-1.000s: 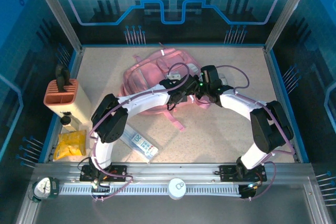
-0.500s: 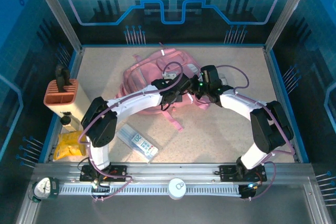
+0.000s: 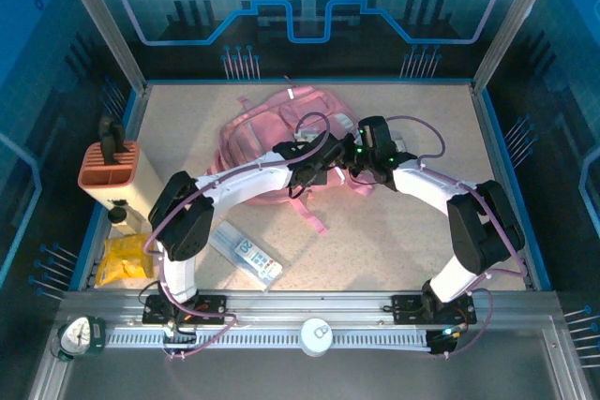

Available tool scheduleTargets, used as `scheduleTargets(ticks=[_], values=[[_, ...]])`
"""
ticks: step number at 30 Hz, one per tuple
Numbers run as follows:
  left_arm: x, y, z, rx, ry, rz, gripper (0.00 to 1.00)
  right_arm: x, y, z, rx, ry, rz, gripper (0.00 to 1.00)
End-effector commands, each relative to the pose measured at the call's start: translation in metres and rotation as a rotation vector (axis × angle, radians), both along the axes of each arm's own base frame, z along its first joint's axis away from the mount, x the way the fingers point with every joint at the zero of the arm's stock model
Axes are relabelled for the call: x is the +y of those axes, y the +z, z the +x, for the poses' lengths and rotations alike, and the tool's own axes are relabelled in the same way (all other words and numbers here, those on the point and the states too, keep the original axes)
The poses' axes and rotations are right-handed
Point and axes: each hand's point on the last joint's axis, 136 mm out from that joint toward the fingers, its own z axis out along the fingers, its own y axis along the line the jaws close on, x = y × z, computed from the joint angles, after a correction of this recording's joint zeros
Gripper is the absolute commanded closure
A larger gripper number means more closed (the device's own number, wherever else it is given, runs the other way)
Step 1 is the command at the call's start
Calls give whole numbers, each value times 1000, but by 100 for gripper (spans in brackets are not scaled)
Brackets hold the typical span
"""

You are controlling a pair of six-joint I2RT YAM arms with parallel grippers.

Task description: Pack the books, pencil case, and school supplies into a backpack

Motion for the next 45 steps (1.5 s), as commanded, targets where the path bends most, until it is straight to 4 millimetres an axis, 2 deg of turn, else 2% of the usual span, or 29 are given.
scheduleTargets(ticks=[1, 4, 7, 11, 15, 19, 25, 34, 41, 45], values=[[6, -9, 3, 26, -1, 23, 59, 2, 37, 10, -114, 0, 46, 100], [9, -13, 5, 22, 12, 35, 59, 2, 36, 9, -113, -2, 42, 100], [22, -16, 4, 34, 61, 44, 59, -1, 36, 8, -113, -7, 32, 100], [4, -25, 3, 53, 19, -69, 62, 0, 35, 8, -113, -6, 30, 100], [-6, -27, 8, 66, 2, -81, 65, 1, 34, 10, -109, -6, 35, 100], [-6, -19, 15, 30, -1, -71, 69, -1, 33, 9, -112, -11, 23, 100], [4, -6, 21, -13, -1, -32, 74, -2, 34, 9, -117, -9, 19, 100], [0, 0, 22, -31, -58, -25, 88, -1, 31, 10, -114, -10, 15, 100], [22, 5, 13, -11, -55, 86, 92, -9, 29, 12, -112, -28, 2, 100], [36, -4, -3, 61, -84, 146, 94, -15, 30, 16, -109, -34, 2, 100]])
